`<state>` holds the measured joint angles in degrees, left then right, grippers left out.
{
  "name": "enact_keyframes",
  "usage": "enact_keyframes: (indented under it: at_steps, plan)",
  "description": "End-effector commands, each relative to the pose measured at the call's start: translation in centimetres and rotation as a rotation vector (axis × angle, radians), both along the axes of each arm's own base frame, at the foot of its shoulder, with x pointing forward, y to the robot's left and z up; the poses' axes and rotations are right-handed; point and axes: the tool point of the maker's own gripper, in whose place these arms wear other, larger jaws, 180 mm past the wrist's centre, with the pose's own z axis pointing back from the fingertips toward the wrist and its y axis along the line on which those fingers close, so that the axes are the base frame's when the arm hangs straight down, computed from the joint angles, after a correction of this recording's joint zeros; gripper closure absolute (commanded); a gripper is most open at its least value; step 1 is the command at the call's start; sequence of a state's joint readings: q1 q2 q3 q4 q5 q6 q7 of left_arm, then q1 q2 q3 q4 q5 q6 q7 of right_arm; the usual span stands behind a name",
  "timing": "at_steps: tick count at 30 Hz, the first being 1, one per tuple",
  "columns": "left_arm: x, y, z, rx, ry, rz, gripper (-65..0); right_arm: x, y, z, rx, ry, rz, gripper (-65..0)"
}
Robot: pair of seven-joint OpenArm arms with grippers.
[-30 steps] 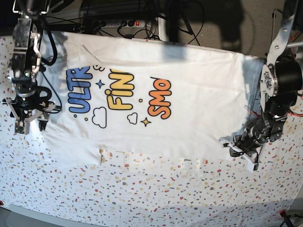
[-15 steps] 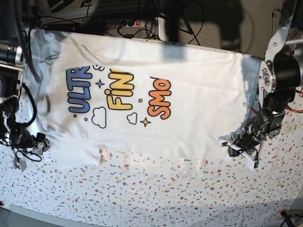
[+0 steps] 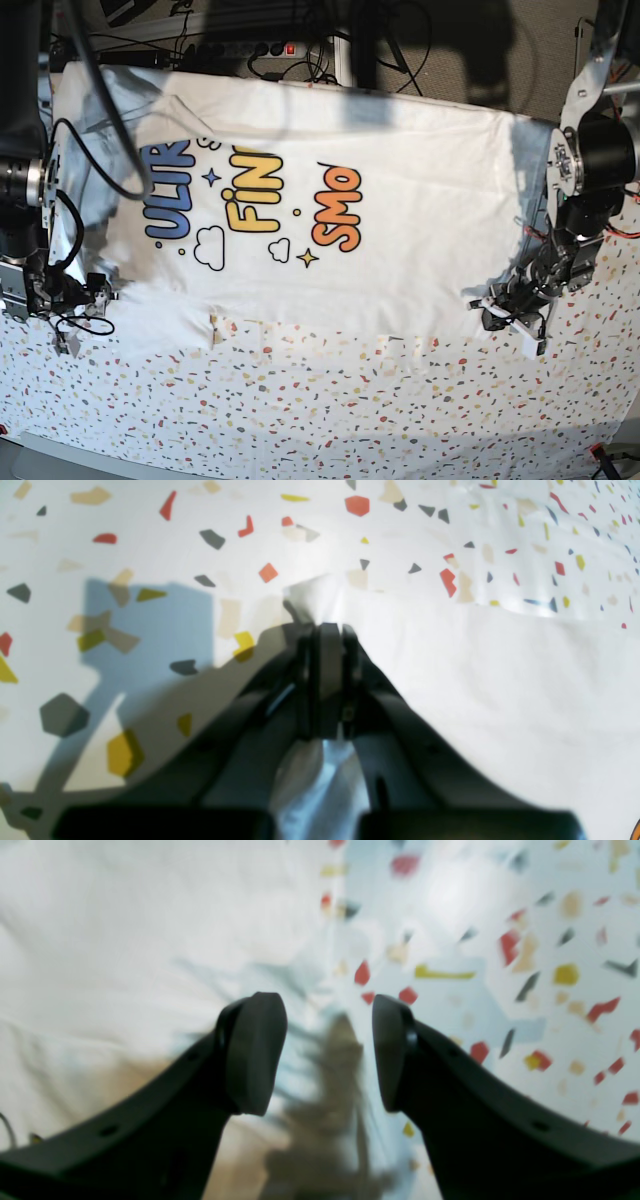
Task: Fold the T-shirt properly
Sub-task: 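Move both grippers to the hem corners and grasp them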
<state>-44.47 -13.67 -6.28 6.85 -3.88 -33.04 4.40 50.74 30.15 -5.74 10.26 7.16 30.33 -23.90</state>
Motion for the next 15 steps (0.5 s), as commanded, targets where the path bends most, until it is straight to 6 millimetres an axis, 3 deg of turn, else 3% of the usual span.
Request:
enact_keyframes:
  at_steps: [1,9,15]
  plan:
    - [0.4,0.5,0.5,0.028,0.007,-0.015,0.0,1.5,-1.0,2.2,-0.014,-0.061,-0.011,-31.2]
    - [0.4,0.5,0.5,0.027,0.007,-0.015,0.0,0.8,-1.2,1.3,-0.013,-0.052,-0.021,-30.7]
    - [0.4,0.5,0.5,0.027,0.007,-0.015,0.0,-1.5,-0.9,-1.6,-0.01,-0.003,-0.015,-12.1]
